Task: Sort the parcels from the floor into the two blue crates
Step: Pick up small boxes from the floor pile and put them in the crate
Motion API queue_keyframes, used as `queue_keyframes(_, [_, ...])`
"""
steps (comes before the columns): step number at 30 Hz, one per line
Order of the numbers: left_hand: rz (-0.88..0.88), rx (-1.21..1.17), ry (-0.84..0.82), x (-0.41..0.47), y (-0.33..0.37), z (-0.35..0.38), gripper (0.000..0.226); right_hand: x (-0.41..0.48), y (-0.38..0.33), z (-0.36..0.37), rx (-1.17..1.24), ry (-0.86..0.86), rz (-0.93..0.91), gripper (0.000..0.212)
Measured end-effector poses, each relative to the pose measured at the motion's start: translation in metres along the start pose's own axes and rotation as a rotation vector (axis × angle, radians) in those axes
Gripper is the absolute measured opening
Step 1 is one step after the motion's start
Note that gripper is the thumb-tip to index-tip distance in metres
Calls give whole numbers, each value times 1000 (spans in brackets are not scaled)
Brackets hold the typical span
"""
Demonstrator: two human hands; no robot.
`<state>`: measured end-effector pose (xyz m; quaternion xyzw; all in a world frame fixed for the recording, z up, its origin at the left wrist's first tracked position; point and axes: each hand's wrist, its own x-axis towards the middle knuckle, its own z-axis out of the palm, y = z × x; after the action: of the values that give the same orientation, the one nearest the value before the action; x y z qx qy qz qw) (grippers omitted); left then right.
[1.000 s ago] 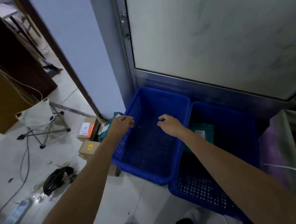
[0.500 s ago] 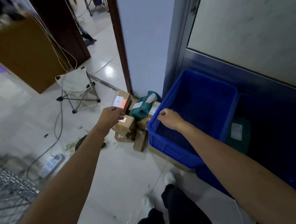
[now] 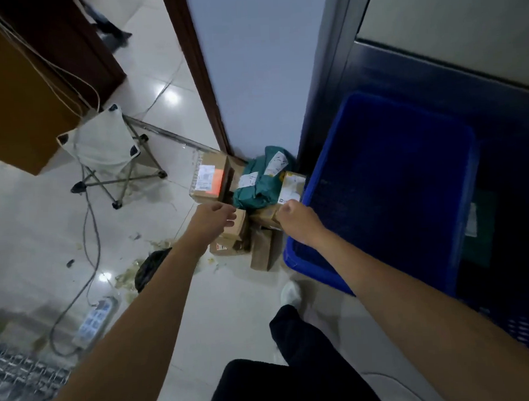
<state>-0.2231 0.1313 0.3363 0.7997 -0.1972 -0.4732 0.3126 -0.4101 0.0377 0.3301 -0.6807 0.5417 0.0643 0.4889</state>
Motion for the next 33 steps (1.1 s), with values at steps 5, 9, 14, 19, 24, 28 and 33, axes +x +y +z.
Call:
queue_keyframes(5, [-29, 8, -36, 61, 8, -18, 20, 45, -23, 8, 4, -43, 19, 30])
queue_keyframes(9, [-35, 87, -104, 116, 9, -31, 19, 93, -30, 27, 8, -103, 111, 28])
queue_keyframes(14, [-48, 206, -230, 204, -4, -29, 20, 164, -25, 60, 17, -82, 209, 31])
queue_keyframes(19, [-18, 298, -361, 300, -43, -15, 28, 238, -1, 101, 56, 61, 347, 24])
queue_keyframes(24, [-41, 346, -436, 356, -96, -6, 18, 287, 23, 136, -82, 365, 459, 64])
queue_keyframes(28, [-89, 315, -497, 376, -121, 1, 20, 307, 47, 138, -138, 461, 605, 85])
queue_keyframes(33, [-72, 291, -578, 383, -123, 4, 29, 315, 65, 129, -239, 505, 612, 84])
